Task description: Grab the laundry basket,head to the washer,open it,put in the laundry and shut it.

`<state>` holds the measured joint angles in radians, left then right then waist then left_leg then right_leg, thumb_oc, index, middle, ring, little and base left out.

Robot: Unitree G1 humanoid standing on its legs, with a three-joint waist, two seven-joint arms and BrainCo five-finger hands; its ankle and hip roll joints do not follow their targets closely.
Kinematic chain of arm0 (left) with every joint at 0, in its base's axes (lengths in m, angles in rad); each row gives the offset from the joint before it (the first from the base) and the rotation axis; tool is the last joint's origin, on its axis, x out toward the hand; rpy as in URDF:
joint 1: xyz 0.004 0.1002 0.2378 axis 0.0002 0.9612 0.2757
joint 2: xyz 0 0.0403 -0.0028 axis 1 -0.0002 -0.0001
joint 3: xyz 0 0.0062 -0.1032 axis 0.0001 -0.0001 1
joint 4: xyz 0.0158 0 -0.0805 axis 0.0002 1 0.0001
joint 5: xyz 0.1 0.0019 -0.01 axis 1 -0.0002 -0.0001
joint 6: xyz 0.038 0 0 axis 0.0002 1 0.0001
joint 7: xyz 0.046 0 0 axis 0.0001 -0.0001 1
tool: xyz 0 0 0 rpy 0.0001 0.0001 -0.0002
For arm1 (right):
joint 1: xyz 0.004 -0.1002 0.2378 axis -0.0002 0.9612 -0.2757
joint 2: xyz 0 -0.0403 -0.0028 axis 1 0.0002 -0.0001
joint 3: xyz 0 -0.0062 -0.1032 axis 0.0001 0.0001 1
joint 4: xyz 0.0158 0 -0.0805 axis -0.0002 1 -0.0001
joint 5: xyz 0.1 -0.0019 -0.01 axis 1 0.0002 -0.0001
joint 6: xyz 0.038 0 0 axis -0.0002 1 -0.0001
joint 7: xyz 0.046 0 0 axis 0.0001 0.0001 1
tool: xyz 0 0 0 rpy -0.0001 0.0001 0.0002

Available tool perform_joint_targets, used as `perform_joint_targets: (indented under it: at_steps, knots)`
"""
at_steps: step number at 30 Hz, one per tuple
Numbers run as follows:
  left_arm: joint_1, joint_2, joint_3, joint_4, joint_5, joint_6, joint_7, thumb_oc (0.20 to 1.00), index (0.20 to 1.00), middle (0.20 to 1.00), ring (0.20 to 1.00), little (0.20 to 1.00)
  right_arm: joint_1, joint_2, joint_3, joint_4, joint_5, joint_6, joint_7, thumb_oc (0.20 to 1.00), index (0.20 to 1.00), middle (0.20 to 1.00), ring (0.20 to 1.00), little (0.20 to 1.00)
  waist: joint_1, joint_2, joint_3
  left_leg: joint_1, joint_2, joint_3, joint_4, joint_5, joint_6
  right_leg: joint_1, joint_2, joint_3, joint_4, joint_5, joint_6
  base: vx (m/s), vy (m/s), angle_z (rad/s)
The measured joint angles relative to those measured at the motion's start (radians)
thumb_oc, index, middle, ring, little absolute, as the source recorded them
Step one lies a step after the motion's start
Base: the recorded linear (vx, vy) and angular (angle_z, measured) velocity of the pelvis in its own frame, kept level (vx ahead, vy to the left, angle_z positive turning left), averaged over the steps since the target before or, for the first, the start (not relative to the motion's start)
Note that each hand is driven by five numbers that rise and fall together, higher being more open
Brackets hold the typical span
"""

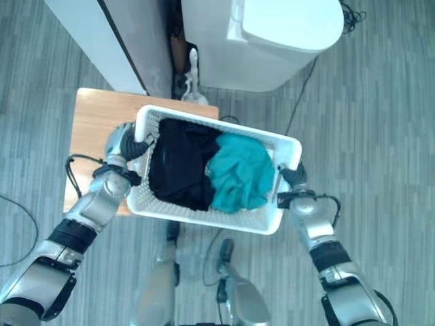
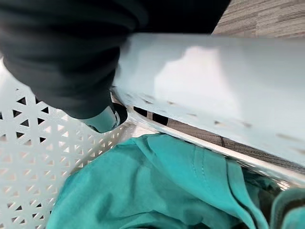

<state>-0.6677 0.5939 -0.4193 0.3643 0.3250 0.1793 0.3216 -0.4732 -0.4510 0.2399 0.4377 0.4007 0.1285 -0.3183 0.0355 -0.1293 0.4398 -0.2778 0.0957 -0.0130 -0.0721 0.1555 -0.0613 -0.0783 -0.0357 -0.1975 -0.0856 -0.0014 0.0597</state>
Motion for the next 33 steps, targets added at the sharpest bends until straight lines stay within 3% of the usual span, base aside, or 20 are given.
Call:
perform_joint_targets:
  at_steps: [7,11,13,16,19,27,31,33]
  knots:
    - [-0.048,-0.01,-0.068,-0.01,0.008,0.003,-0.027,0.2,0.2,0.2,0.2,0.2,0.05,-0.026,-0.037,-0.008,0.039,-0.003,0.022,0.2,0.2,0.2,0.2,0.2,-0.019,0.001,-0.001,0.03,0.001,0.024,-0.001,0.0,0.0,0.018,-0.003,0.027,0.001,0.002,-0.002,0.01,-0.068,-0.09]
    - [-0.067,-0.031,-0.116,-0.007,0.007,0.003,-0.045,0.2,0.2,0.2,0.2,0.2,0.125,-0.052,-0.071,-0.045,0.057,-0.003,0.037,0.2,0.2,0.2,0.2,0.2,-0.054,0.007,-0.003,0.087,0.011,0.052,-0.003,0.0,0.0,0.055,-0.001,0.053,0.005,0.002,-0.003,0.01,-0.119,-0.19]
    - [-0.078,-0.054,-0.129,0.003,0.007,0.003,-0.057,0.2,0.2,0.2,0.2,0.2,0.161,-0.066,-0.097,-0.069,0.057,-0.004,0.047,0.2,0.2,0.2,0.2,0.2,-0.056,0.022,-0.009,0.105,0.014,0.064,-0.005,-0.001,0.001,0.065,0.001,0.065,0.009,0.002,-0.003,-0.01,-0.119,-0.28]
    - [-0.082,-0.098,-0.138,0.012,0.005,0.002,-0.066,0.2,0.2,0.2,0.2,0.2,0.192,-0.105,-0.126,-0.081,0.06,-0.006,0.058,0.2,0.2,0.2,0.2,0.2,-0.108,0.059,-0.034,0.12,0.024,0.084,-0.012,-0.001,0.001,0.066,0.008,0.086,0.004,0.009,-0.011,-0.04,-0.165,-0.23]
    - [-0.079,-0.107,-0.151,0.013,0.005,0.001,-0.072,0.2,0.2,0.2,0.2,0.2,0.206,-0.118,-0.145,-0.084,0.064,-0.008,0.059,0.2,0.2,0.2,0.2,0.2,-0.131,0.073,-0.044,0.153,0.042,0.118,-0.017,-0.001,0.001,0.078,0.021,0.129,0.001,0.023,-0.017,-0.04,-0.153,-0.42]
    - [-0.081,-0.215,-0.159,0.074,0.006,-0.005,-0.101,0.2,0.2,0.2,0.2,0.2,0.34,-0.172,-0.197,-0.121,0.079,-0.034,0.083,0.2,0.2,0.2,0.2,0.2,-0.176,0.124,-0.09,0.173,0.08,0.141,-0.007,0.007,-0.011,0.09,0.058,0.14,0.001,0.035,-0.038,-0.07,-0.13,-0.11]
    - [-0.081,-0.236,-0.195,0.123,0.006,-0.012,-0.103,0.2,0.2,0.2,0.2,0.2,0.372,-0.178,-0.212,-0.121,0.083,-0.039,0.083,0.2,0.2,0.2,0.2,0.2,-0.183,0.116,-0.102,0.17,0.076,0.161,0.065,0.015,-0.021,0.077,0.043,0.174,0.036,0.023,-0.059,-0.1,-0.016,-0.28]
    - [-0.08,-0.24,-0.204,0.139,0.006,-0.019,-0.107,0.2,0.2,0.2,0.2,0.2,0.38,-0.18,-0.214,-0.121,0.09,-0.04,0.083,0.2,0.2,0.2,0.2,0.2,-0.176,0.104,-0.104,0.165,0.053,0.103,0.116,0.016,-0.025,0.079,0.018,0.211,0.053,0.017,-0.066,-0.08,0.04,-0.58]
